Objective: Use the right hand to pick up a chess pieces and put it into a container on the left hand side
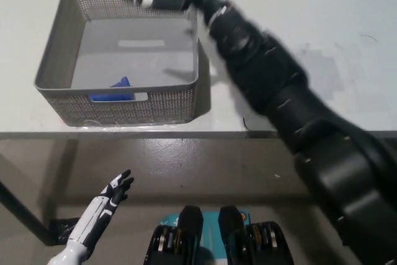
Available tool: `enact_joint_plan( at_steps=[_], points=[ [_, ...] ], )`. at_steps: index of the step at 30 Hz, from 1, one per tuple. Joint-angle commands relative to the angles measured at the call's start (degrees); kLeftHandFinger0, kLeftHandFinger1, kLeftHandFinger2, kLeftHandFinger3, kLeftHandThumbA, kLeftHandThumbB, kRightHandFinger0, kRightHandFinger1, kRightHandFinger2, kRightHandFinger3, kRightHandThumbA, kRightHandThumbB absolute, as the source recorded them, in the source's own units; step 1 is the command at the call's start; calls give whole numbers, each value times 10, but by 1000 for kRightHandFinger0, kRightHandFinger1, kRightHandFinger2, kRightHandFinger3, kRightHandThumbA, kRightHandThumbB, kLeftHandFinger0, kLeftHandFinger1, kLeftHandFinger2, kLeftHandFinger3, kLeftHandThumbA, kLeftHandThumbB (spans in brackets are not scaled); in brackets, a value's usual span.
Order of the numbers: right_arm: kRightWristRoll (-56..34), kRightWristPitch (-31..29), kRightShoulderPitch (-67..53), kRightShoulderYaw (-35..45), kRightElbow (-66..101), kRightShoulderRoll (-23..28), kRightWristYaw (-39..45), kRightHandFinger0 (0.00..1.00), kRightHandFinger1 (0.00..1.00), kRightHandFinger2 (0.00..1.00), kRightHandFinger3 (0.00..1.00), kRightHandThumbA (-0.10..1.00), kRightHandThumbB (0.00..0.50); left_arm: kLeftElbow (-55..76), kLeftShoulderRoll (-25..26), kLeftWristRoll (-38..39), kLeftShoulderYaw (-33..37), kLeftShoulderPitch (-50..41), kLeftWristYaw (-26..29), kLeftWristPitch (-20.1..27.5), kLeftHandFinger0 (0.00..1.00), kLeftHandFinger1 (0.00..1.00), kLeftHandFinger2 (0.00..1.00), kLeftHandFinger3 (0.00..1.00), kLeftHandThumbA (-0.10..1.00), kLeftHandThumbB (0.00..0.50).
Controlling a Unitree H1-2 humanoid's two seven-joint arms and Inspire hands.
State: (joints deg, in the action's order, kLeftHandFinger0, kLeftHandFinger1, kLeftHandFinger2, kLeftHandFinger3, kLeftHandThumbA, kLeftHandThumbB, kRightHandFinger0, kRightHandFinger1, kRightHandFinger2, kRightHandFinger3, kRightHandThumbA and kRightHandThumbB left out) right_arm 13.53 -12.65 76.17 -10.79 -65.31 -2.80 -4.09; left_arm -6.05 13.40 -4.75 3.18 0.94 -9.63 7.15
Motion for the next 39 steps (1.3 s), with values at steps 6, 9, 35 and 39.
enact_joint_plan(
  at_steps=[6, 9, 35, 39],
  points=[
    [-63, 92, -131, 69, 491, 102, 65, 1000, 1000, 1000, 1000, 1000, 350, 18, 13, -2, -2, 4, -5, 11, 1000, 1000, 1000, 1000, 1000, 381],
    [-92, 95, -207, 97, 588, 120, 64, 1000, 1000, 1000, 1000, 1000, 320, 17, 12, 3, -4, 1, -6, 10, 1000, 1000, 1000, 1000, 1000, 376],
    [-173, -39, -697, 96, 623, 90, 76, 1000, 1000, 1000, 1000, 1000, 291, -16, 11, 12, -13, 3, -1, 41, 1000, 1000, 1000, 1000, 1000, 358],
    [-179, -44, -723, 96, 611, 89, 82, 1000, 1000, 1000, 1000, 1000, 231, -17, 9, 11, -13, 3, 0, 39, 1000, 1000, 1000, 1000, 1000, 345]
  ],
)
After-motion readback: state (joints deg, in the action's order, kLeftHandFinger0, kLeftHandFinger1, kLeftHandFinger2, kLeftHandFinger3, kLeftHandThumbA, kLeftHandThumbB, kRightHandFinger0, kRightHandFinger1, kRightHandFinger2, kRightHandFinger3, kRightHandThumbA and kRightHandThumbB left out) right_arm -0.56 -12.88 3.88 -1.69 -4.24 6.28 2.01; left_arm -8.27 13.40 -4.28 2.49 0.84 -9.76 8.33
